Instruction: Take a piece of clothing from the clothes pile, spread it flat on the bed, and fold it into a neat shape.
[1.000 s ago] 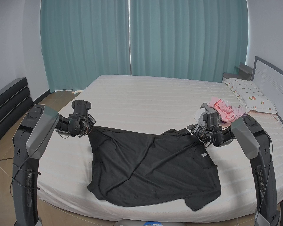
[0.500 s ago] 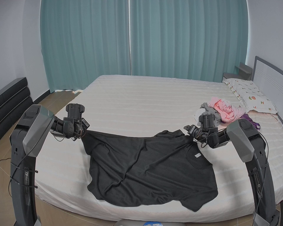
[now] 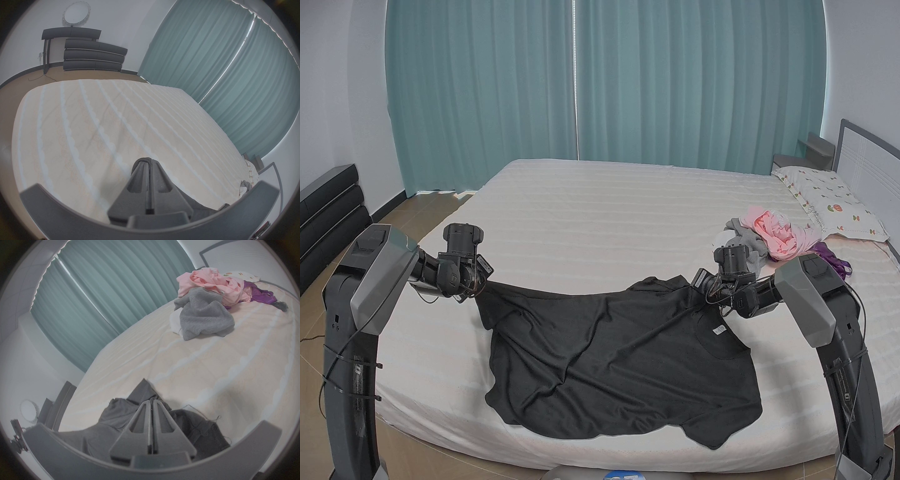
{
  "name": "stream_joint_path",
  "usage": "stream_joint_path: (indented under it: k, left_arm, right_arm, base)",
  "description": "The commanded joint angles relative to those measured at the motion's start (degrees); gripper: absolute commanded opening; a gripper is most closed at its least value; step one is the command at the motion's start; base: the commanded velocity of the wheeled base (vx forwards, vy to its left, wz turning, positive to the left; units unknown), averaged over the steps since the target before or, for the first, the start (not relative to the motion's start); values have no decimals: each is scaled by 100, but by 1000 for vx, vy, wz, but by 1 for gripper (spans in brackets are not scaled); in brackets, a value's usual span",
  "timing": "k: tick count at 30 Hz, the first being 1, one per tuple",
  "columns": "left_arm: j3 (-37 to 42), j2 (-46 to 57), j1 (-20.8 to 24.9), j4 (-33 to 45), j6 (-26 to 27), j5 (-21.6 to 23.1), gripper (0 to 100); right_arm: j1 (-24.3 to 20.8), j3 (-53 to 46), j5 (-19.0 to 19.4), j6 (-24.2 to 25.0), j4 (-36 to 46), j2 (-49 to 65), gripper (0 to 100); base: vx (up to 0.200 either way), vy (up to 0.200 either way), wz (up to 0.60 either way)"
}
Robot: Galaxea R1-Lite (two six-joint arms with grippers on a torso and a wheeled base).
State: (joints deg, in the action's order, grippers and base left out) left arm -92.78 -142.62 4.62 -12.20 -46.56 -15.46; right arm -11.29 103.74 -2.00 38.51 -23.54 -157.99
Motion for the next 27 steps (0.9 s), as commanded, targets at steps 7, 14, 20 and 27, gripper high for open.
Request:
stream_joint_path:
  k: [7,14,20,27]
  left_arm:
    - [-117,-12,4,-19,6,-10,0]
    - [-495,-20,21,-10,-3,25,0]
    - [-996,-152,153,-10,6,34,0]
    - [-1348,-398,285,-10,6,43,0]
  right_arm:
    - [355,50,-29,324,-72,278,0]
    - [610,410,-301,684,-72,295,0]
    - [856,392,-424,737,-89,445,0]
    - [953,384,-661,895,-195,445,0]
  base:
    - [0,0,0]
    - [0,0,0]
    - [0,0,0]
    - [0,0,0]
